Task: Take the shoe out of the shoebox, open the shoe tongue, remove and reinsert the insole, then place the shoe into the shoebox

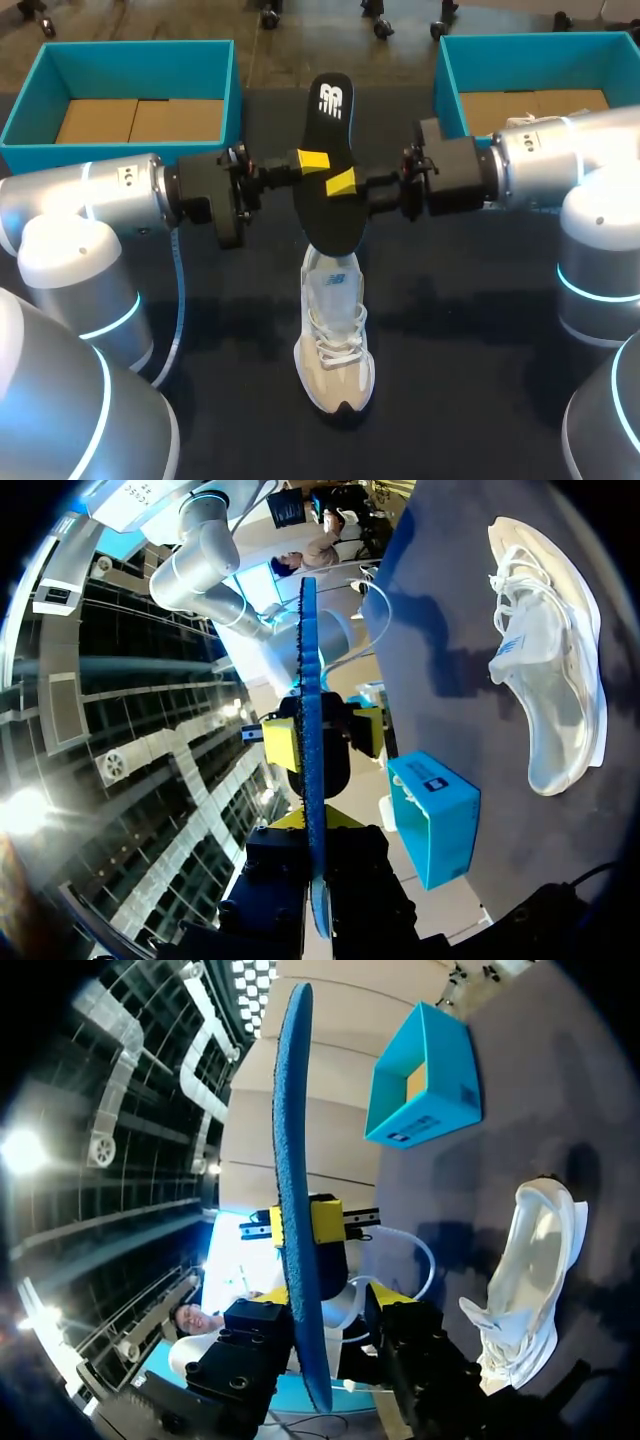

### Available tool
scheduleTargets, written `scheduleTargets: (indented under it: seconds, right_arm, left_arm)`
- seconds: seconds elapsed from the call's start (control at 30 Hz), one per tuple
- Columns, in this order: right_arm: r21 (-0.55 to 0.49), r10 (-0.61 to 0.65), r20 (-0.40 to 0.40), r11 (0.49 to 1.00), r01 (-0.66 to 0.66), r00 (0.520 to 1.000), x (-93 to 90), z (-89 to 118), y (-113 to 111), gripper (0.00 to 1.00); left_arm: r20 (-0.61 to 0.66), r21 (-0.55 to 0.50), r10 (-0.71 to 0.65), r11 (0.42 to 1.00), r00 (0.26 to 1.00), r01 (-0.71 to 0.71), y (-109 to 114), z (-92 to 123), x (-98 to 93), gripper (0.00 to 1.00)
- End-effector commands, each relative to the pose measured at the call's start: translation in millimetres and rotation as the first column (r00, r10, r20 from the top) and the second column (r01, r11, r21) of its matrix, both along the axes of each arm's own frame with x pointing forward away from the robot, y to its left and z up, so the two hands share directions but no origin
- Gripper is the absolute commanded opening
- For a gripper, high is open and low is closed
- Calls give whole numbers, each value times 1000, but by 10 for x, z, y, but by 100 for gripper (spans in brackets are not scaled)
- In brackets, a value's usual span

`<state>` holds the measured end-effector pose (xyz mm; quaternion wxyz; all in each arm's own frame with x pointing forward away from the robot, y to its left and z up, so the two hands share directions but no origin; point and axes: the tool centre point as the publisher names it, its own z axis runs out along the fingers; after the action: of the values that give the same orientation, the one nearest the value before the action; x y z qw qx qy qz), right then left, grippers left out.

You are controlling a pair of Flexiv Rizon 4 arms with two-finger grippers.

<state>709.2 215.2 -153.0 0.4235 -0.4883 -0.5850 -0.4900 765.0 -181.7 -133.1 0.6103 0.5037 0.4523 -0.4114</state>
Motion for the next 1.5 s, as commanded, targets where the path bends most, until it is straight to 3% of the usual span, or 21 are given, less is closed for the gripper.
scheduleTargets:
  seconds: [0.03,0.3,0.37,0.43,0.63,0.67,0.7,0.73,1.17,1.5]
  right_arm:
    - [-2,0,-1,1000,0,1000,-7,3,0,34]
    - [5,4,9,1000,-4,1000,54,2,23,29]
    - [5,6,12,1000,-6,1000,62,7,28,21]
    - [5,7,15,1000,-7,1000,63,11,32,0]
    - [13,-2,36,1000,1,999,61,15,43,0]
    - [13,-3,38,1000,3,999,61,19,45,0]
    - [13,-4,40,1000,3,999,63,22,47,0]
    - [12,-4,41,1000,3,999,65,24,50,0]
    - [-31,-30,75,999,33,997,67,34,-44,0]
    - [-54,-75,185,995,87,980,102,-91,-82,0]
  left_arm:
    - [2,-1,2,1000,1000,-2,-19,-8,3,0]
    - [2,-1,2,1000,1000,-2,-19,-8,3,0]
    - [2,-1,2,1000,1000,-2,-19,-8,3,0]
    - [2,-1,2,1000,1000,-2,-19,-8,3,0]
    - [2,-1,2,1000,1000,-2,-19,-8,3,0]
    - [2,-1,2,1000,1000,-2,-19,-8,3,6]
    - [2,-1,2,1000,1000,-2,-19,-8,3,73]
    - [2,-1,2,1000,1000,-2,-19,-8,3,100]
    - [-103,93,25,996,994,-15,250,-69,177,100]
    - [-208,174,59,984,976,-22,530,-186,192,100]
